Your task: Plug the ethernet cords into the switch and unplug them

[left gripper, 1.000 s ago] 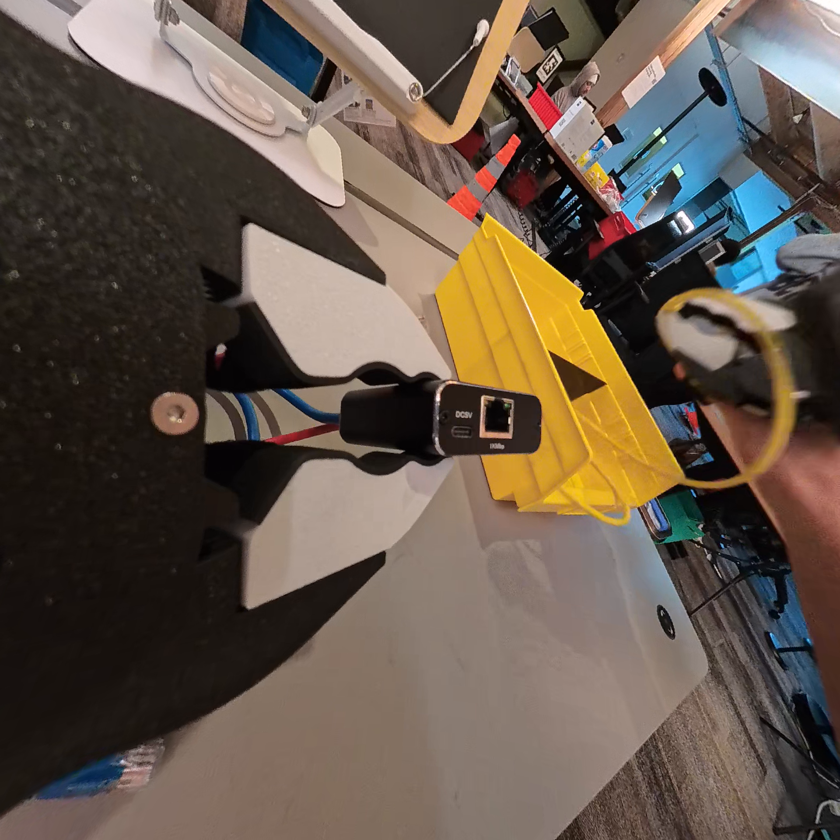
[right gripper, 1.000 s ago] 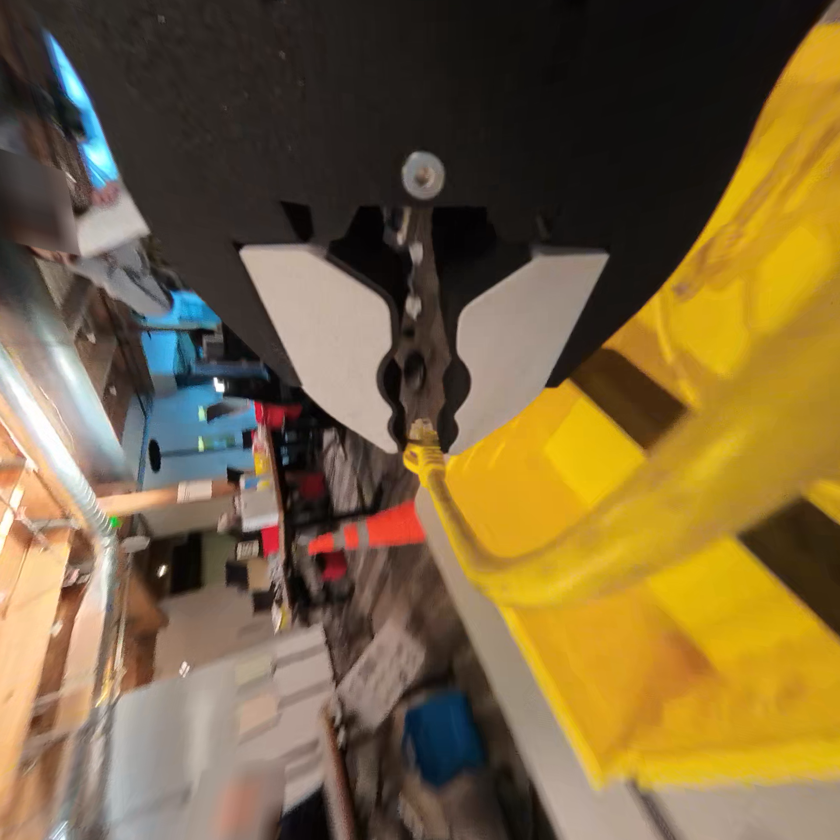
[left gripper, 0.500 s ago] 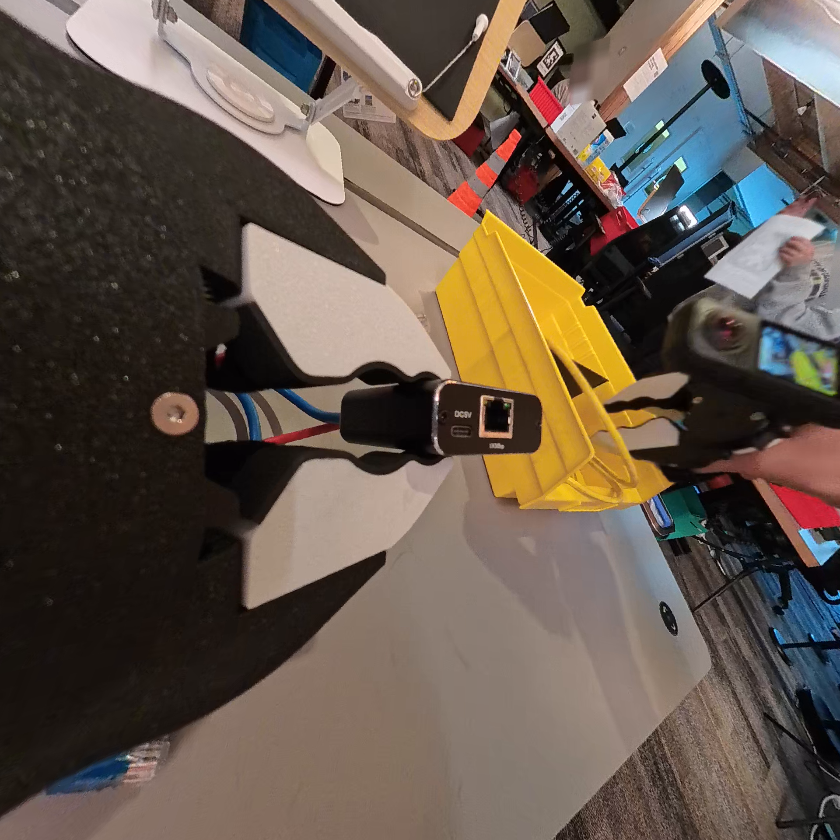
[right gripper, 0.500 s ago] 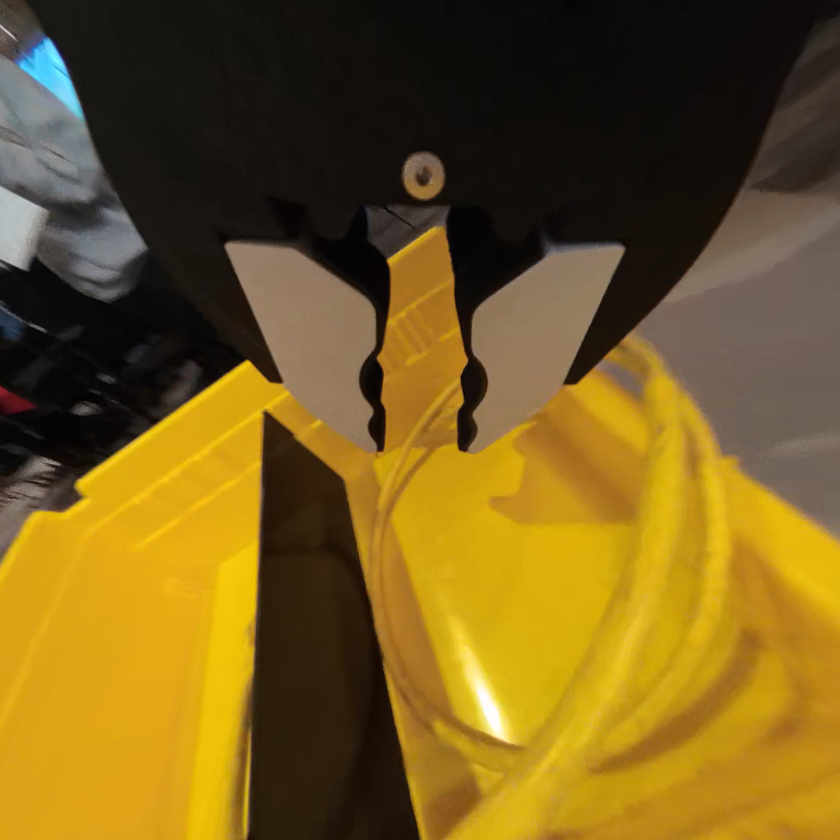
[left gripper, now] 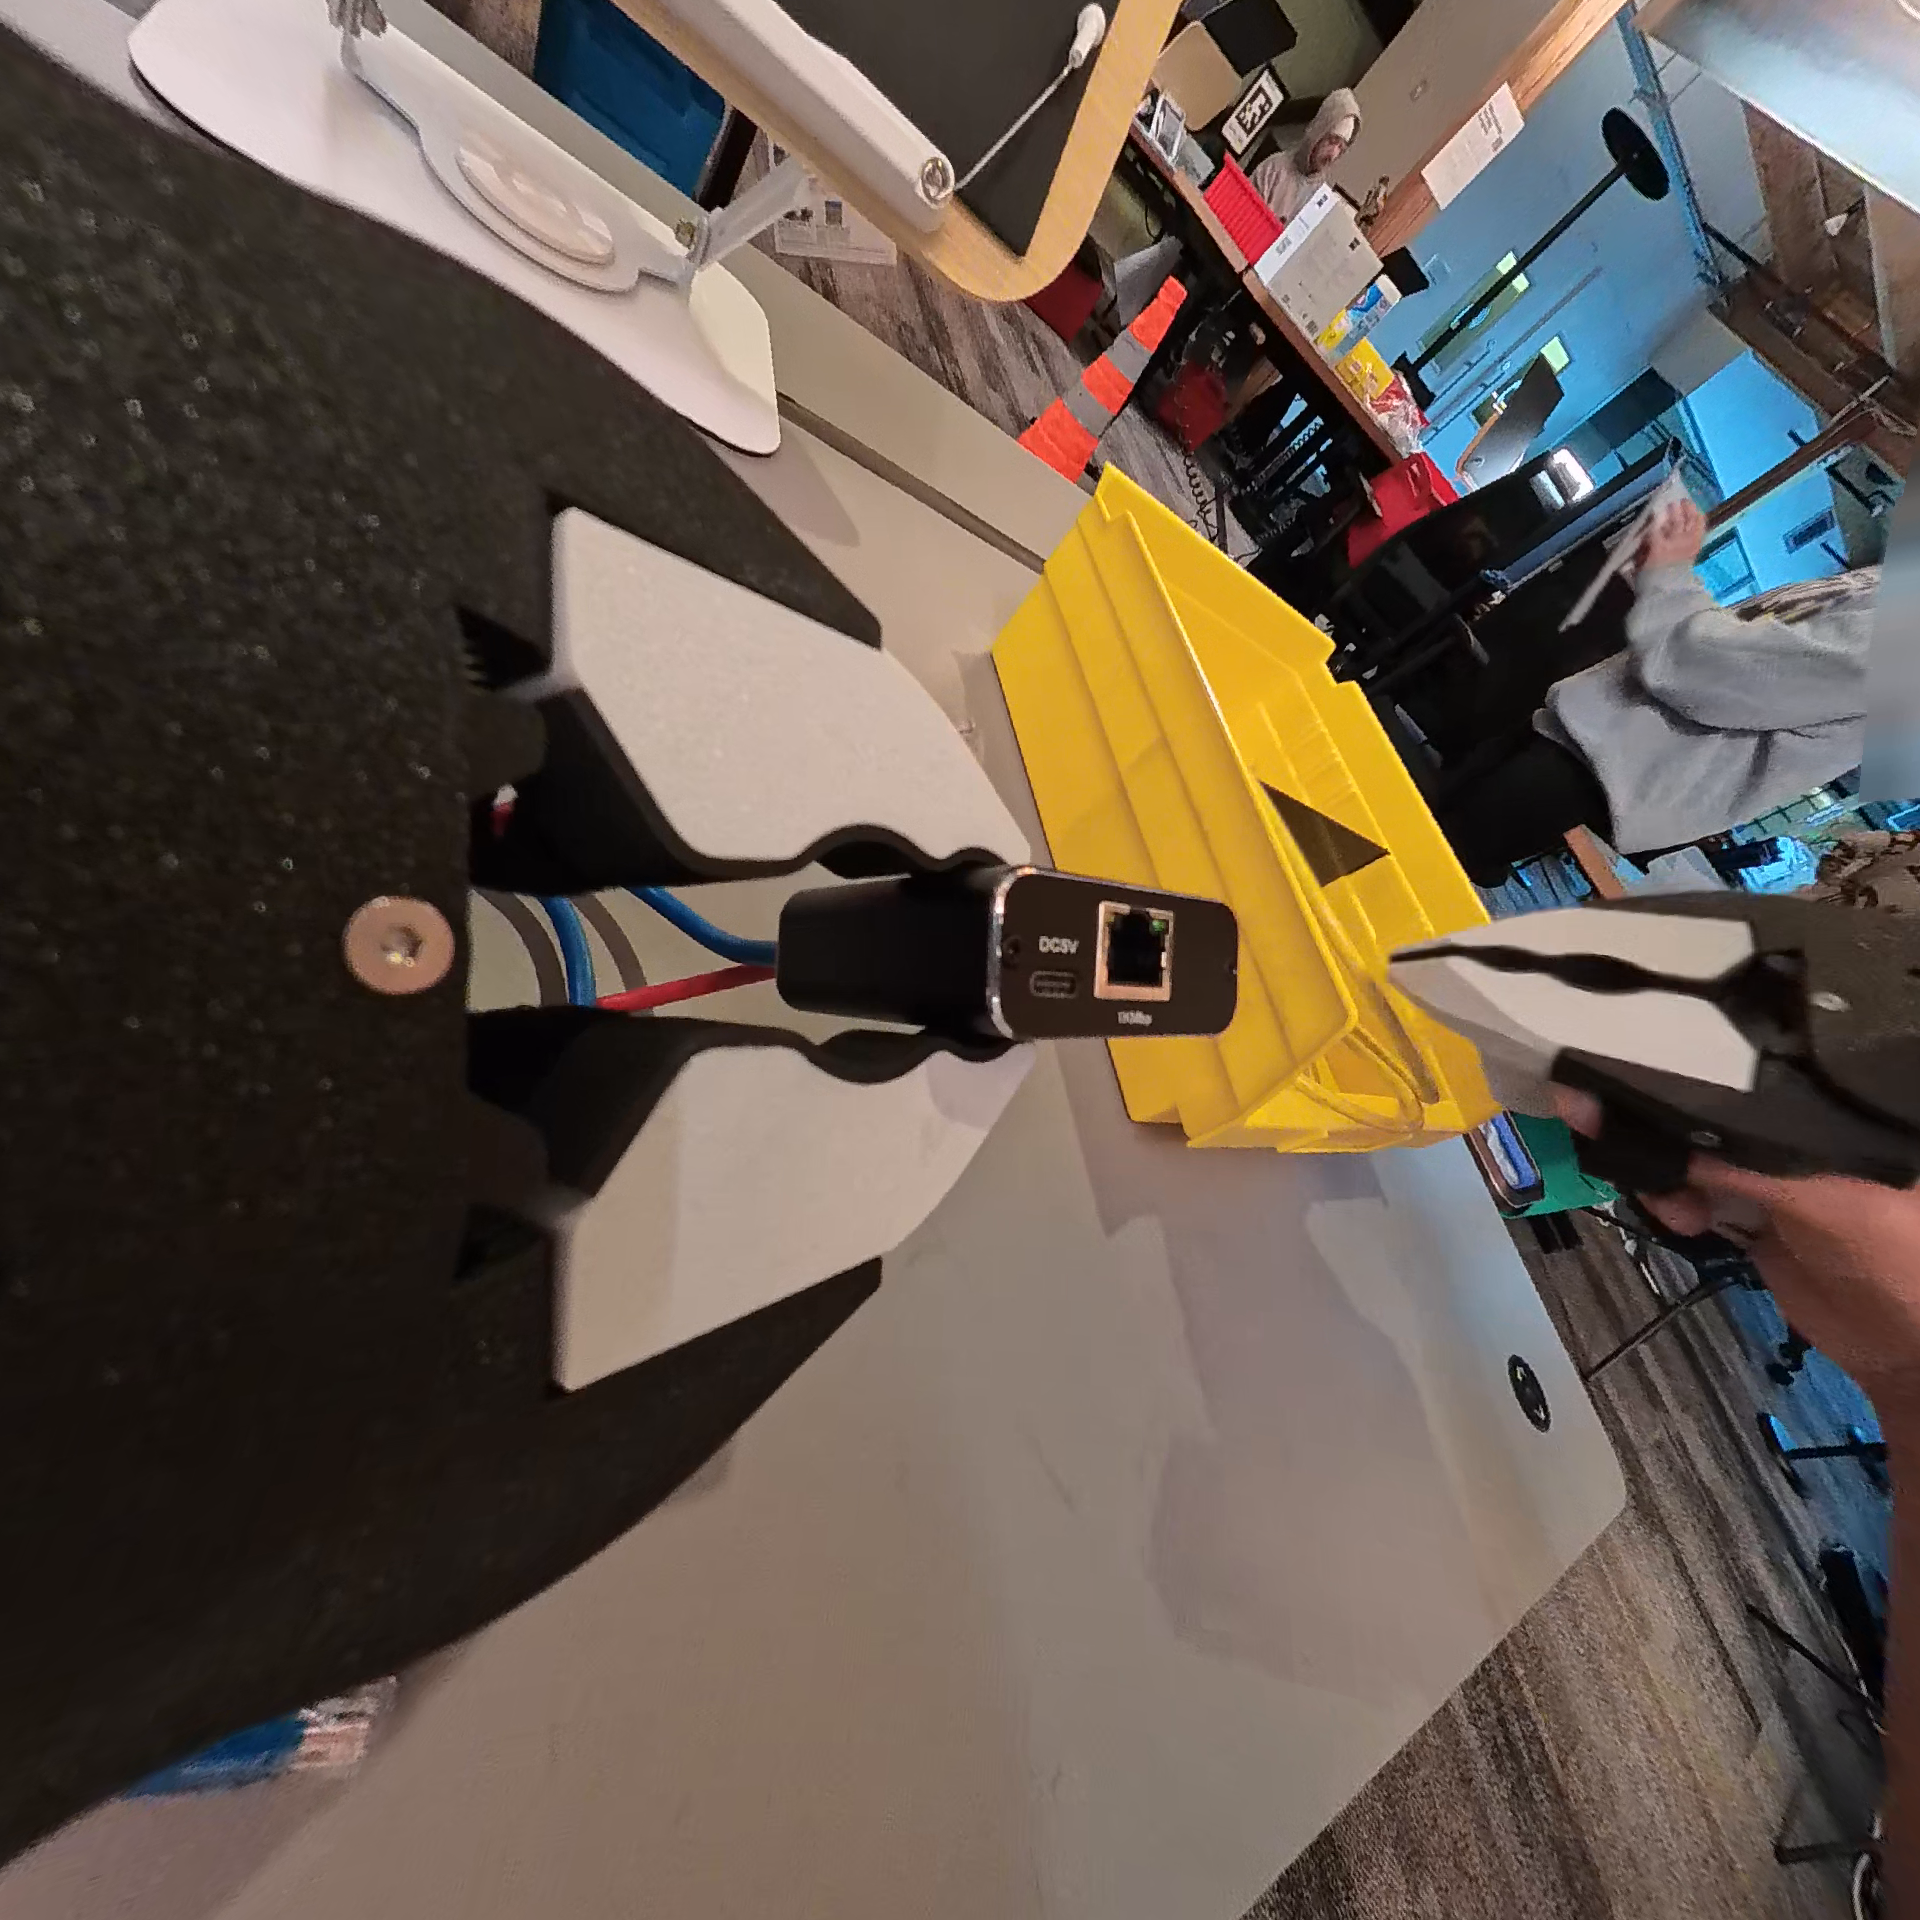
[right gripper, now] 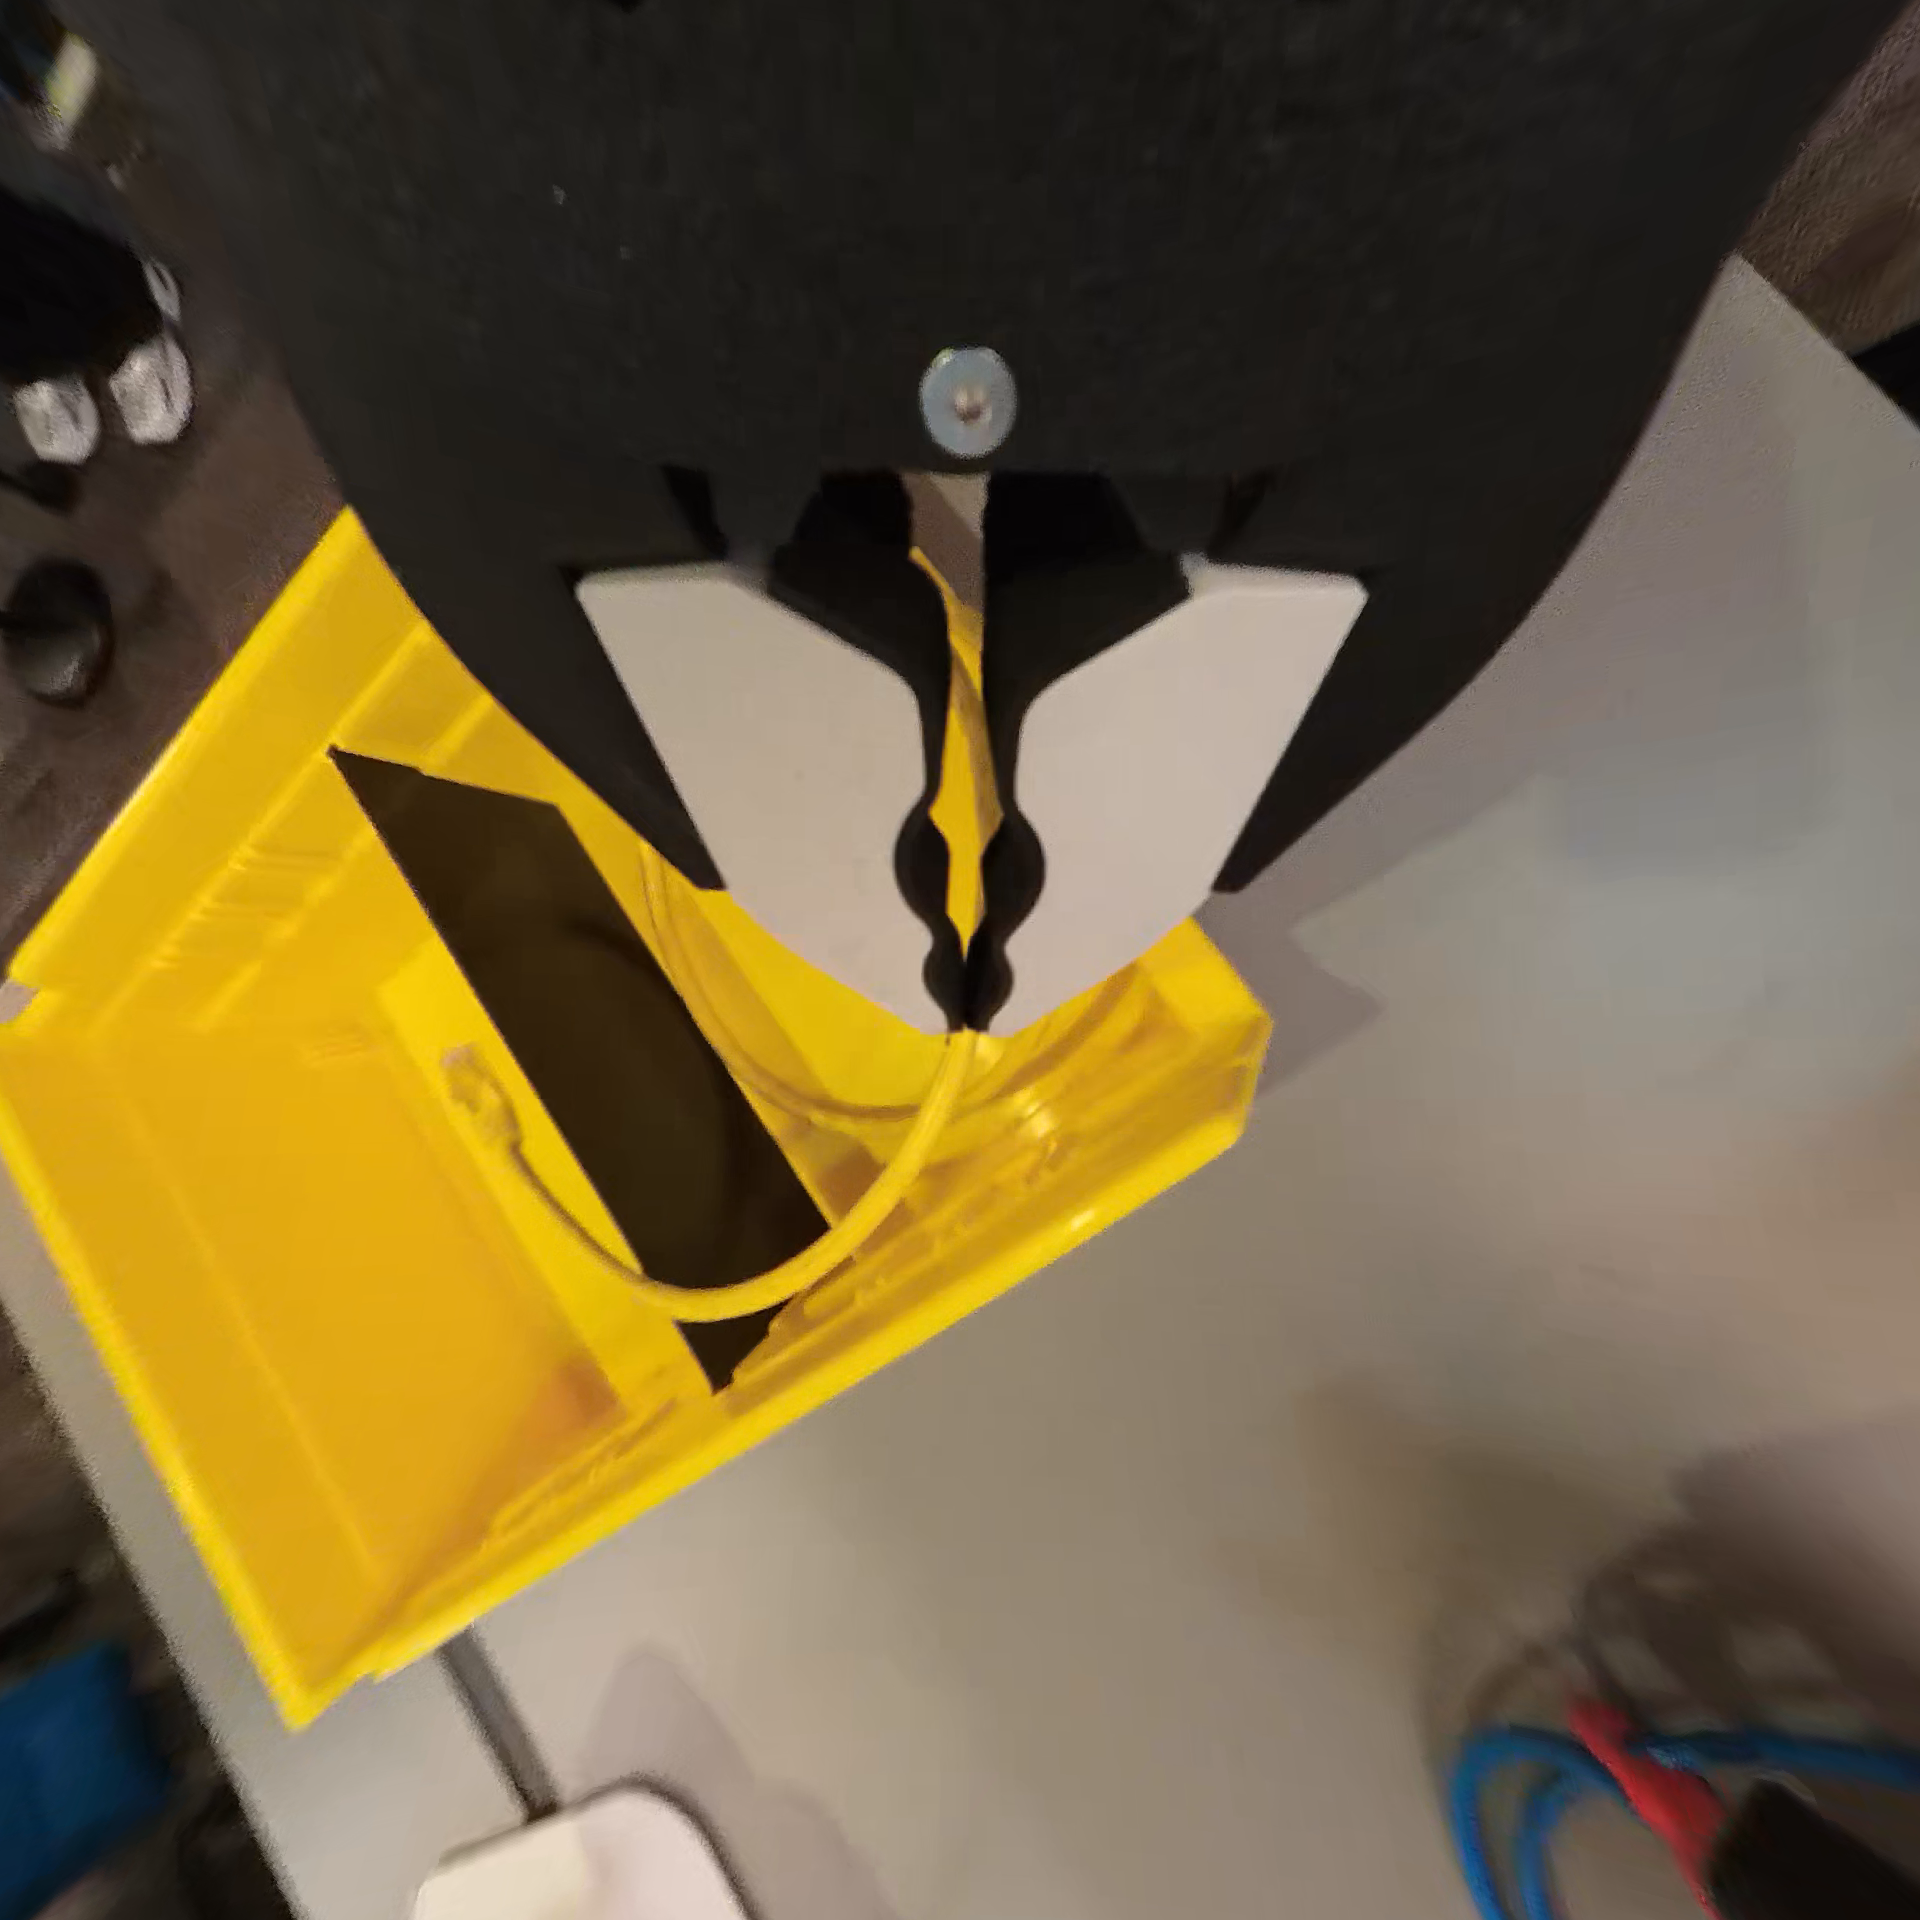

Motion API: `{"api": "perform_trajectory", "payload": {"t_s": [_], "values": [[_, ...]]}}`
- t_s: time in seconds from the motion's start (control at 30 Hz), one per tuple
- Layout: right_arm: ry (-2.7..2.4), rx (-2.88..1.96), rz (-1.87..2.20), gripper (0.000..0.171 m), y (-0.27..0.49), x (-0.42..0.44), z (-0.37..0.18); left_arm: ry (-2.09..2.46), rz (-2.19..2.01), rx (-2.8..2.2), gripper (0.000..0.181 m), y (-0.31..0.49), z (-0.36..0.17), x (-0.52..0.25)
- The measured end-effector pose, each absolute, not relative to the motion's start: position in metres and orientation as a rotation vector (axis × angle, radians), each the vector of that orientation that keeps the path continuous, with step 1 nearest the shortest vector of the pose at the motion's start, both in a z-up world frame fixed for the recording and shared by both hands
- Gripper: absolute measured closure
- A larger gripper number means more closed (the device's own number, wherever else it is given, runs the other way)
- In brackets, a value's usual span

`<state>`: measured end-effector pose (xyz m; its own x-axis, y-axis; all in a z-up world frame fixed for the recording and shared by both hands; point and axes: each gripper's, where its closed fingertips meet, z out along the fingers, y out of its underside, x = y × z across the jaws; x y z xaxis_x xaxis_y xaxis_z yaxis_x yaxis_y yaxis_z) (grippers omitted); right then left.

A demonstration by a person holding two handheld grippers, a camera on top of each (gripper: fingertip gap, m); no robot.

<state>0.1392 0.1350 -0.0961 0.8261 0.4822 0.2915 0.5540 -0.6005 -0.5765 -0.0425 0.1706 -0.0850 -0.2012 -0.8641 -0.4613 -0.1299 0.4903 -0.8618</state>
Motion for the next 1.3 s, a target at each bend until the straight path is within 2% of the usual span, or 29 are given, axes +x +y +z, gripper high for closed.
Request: {"api": "perform_trajectory", "payload": {"t_s": [0.03,0.23,0.33,0.4,0.5,0.53,0.57,0.67,0.8,0.9,1.1,1.3], "values": [[-0.751,-2.269,-0.122,0.17,0.134,0.136,-0.088,1.653,-0.85,-0.866,0.157,0.171,-0.085,-0.043],[-0.663,-1.978,-0.341,0.17,0.106,0.153,-0.032,1.65,-0.854,-0.871,0.157,0.172,-0.084,-0.043],[-0.582,-1.945,-0.265,0.171,0.105,0.146,-0.032,1.656,-0.855,-0.865,0.157,0.17,-0.085,-0.042],[-0.595,-2.036,-0.244,0.142,0.115,0.139,-0.058,1.659,-0.854,-0.862,0.157,0.169,-0.086,-0.042],[-0.634,-2.153,-0.343,0.137,0.139,0.138,-0.096,1.66,-0.851,-0.86,0.157,0.169,-0.086,-0.042],[-0.638,-2.172,-0.367,0.143,0.145,0.139,-0.104,1.659,-0.853,-0.861,0.157,0.169,-0.086,-0.042],[-0.62,-2.191,-0.434,0.163,0.149,0.148,-0.107,1.657,-0.855,-0.861,0.157,0.169,-0.085,-0.042],[-0.558,-2.144,-0.399,0.164,0.146,0.154,-0.093,1.652,-0.857,-0.866,0.157,0.171,-0.085,-0.043],[-0.452,-1.881,-0.456,0.164,0.12,0.17,-0.049,1.654,-0.856,-0.864,0.156,0.171,-0.085,-0.042],[-0.37,-1.694,-0.453,0.164,0.094,0.173,-0.037,1.66,-0.847,-0.859,0.156,0.17,-0.086,-0.042],[-0.542,-1.722,-0.414,0.164,0.079,0.148,-0.066,1.659,-0.853,-0.862,0.157,0.17,-0.086,-0.042],[-0.837,-2.123,-0.501,0.164,0.103,0.15,-0.109,1.666,-0.853,-0.858,0.156,0.168,-0.087,-0.042]]}}
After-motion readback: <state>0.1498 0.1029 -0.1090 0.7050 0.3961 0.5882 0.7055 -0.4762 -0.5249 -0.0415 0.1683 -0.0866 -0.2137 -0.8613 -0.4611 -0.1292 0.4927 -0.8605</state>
